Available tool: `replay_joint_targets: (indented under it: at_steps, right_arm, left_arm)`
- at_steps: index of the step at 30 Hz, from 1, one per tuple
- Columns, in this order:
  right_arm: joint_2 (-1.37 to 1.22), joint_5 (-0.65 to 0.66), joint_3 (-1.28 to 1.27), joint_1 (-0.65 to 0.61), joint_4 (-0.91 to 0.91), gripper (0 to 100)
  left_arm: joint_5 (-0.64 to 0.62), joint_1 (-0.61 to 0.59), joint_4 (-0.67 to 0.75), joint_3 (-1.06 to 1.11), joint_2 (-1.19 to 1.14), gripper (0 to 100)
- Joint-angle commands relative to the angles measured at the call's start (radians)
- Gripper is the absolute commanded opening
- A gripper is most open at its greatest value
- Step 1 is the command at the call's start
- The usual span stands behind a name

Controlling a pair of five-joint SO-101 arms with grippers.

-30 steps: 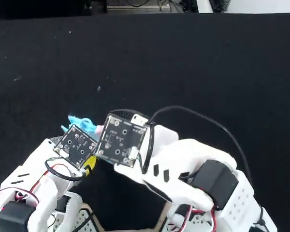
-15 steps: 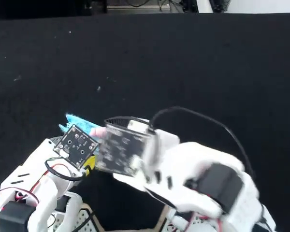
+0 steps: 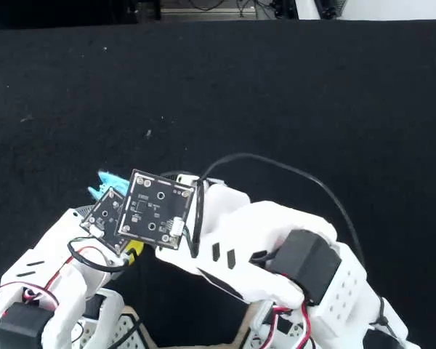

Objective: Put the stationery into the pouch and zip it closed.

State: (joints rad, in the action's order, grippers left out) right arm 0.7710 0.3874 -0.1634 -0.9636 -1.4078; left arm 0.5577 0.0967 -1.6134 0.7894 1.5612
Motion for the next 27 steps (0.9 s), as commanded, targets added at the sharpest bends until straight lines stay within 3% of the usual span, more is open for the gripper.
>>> replay_joint_targets:
  at_steps: [1,8,18,27]
  right_arm:
    - [0.004,-0.002,0.059,-0.009,0.017,1.0]
    - [0.045,-0.002,0.114,0.083,-0.008,1.1]
    - [0.11,-0.002,0.147,0.081,-0.183,1.1]
    - [0.191,0.0,0.153,0.081,-0.27,1.1]
  left_arm:
    - [-0.008,0.012,0.012,-0.008,0.002,27]
    - [-0.008,0.005,0.012,-0.012,0.003,27]
    - [-0.069,0.004,0.008,-0.153,0.003,27]
    - [0.051,-0.102,-0.089,-0.332,-0.008,27]
